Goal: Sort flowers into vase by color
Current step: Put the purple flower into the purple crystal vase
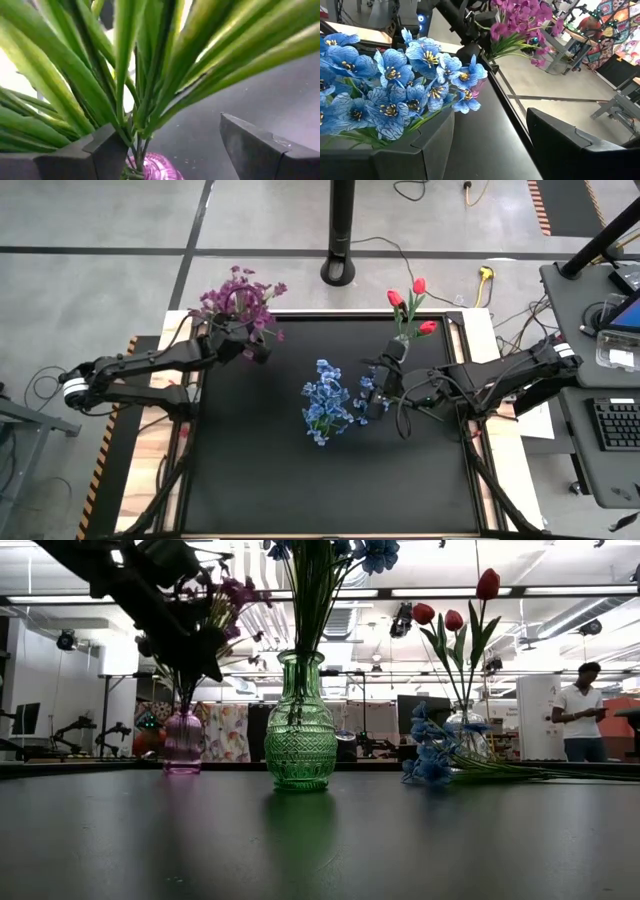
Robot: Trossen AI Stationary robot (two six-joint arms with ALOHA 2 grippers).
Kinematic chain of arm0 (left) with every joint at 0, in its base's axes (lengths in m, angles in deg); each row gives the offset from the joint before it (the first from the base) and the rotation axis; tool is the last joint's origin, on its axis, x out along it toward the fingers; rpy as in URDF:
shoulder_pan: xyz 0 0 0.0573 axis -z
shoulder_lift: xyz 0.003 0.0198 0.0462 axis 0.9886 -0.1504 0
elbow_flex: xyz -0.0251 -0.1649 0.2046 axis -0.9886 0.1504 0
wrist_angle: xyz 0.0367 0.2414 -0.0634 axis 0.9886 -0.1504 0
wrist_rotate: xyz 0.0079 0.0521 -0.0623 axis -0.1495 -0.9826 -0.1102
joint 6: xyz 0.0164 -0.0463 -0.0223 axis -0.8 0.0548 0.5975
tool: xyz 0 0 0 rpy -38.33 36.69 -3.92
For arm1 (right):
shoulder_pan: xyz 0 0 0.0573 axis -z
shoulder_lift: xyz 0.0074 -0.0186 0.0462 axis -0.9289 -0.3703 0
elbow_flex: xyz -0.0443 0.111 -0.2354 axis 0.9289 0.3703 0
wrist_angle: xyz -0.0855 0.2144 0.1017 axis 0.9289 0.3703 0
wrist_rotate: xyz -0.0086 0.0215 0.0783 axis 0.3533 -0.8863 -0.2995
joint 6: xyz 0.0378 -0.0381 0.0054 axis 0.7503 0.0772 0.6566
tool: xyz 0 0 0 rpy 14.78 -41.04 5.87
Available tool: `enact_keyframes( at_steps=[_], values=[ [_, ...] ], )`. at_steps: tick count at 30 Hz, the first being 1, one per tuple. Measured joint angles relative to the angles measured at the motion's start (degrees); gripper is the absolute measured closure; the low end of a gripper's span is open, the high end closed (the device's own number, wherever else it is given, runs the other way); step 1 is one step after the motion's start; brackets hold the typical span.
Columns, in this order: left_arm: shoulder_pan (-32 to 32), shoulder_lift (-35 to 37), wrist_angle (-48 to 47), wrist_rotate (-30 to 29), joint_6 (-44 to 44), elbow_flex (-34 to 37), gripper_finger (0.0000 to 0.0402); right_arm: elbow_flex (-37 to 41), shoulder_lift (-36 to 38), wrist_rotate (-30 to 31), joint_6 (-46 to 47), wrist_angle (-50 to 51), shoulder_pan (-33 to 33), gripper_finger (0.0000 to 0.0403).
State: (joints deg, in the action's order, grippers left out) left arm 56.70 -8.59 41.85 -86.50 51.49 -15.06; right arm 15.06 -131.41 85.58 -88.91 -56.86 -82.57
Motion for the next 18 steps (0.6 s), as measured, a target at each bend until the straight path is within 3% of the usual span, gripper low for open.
enact_keyframes(
  at_steps=[8,18],
  values=[
    [0.43,0.0,-7.39,0.03,2.38,-3.05,0.012,0.0,0.07,0.0,-0.02,0.17,0.0,0.0161],
    [3.26,0.11,-7.09,-2.18,3.83,-1.26,0.012,0.0,0.07,0.0,-0.07,0.2,0.0,0.0161]
  ],
)
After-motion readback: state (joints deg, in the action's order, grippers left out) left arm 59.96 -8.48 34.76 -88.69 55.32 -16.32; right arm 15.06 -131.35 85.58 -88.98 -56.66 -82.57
